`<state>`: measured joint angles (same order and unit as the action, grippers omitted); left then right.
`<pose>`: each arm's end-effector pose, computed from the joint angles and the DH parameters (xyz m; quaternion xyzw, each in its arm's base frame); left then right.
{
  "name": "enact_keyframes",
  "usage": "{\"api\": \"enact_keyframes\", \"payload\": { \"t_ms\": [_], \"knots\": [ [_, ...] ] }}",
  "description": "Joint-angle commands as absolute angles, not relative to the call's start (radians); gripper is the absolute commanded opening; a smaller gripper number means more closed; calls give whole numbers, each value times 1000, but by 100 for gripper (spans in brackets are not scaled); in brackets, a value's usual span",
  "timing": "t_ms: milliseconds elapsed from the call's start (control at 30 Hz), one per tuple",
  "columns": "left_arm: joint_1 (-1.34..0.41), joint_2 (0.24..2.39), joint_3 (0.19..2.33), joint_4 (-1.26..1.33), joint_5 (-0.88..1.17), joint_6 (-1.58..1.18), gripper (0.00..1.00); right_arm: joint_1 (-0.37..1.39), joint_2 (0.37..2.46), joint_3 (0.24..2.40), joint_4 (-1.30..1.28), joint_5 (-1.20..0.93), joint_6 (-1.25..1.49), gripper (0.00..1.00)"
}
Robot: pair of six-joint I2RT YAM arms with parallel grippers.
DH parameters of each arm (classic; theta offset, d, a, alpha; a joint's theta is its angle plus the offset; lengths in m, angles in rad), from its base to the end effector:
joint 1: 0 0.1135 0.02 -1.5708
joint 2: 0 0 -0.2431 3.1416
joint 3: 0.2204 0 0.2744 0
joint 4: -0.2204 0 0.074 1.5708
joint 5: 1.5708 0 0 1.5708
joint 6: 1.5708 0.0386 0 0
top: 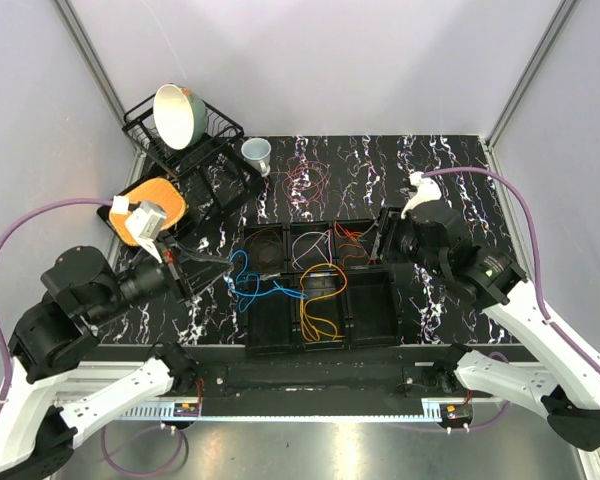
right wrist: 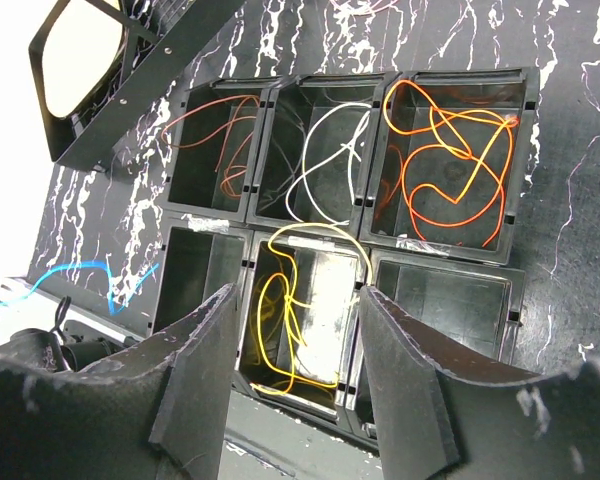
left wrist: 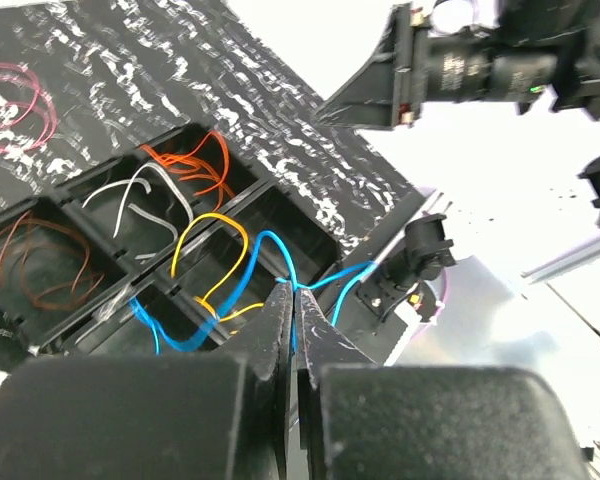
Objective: Untangle the cables
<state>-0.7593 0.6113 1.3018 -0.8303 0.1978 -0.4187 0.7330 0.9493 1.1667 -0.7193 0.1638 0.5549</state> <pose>0.0672 -0.0743 0.4542 0.1911 0.7292 -0.4246 0.5014 0.1716 0.1460 0.3736 -0.0348 0.8580 0.2485 0.4483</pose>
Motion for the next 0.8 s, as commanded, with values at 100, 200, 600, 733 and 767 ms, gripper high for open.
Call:
{"api": "enact_keyframes", "payload": {
  "t_ms": [100,200,600,733,767],
  "knots": [
    [-762,664,1255,-770,216,-403,0,730,940,1144,-660,163,552,57],
    [-761,644,1178,-747,184,-413,0,730,936,1137,-661,160,551,57],
    [-761,615,1002,-709,98,-459,0,729,951,1115,-634,155,548,57],
    [-761,600,904,-709,42,-498,0,729,937,1104,-634,158,549,58],
    [-762,594,882,-710,26,-512,0,729,934,1101,-635,160,546,58]
  ]
}}
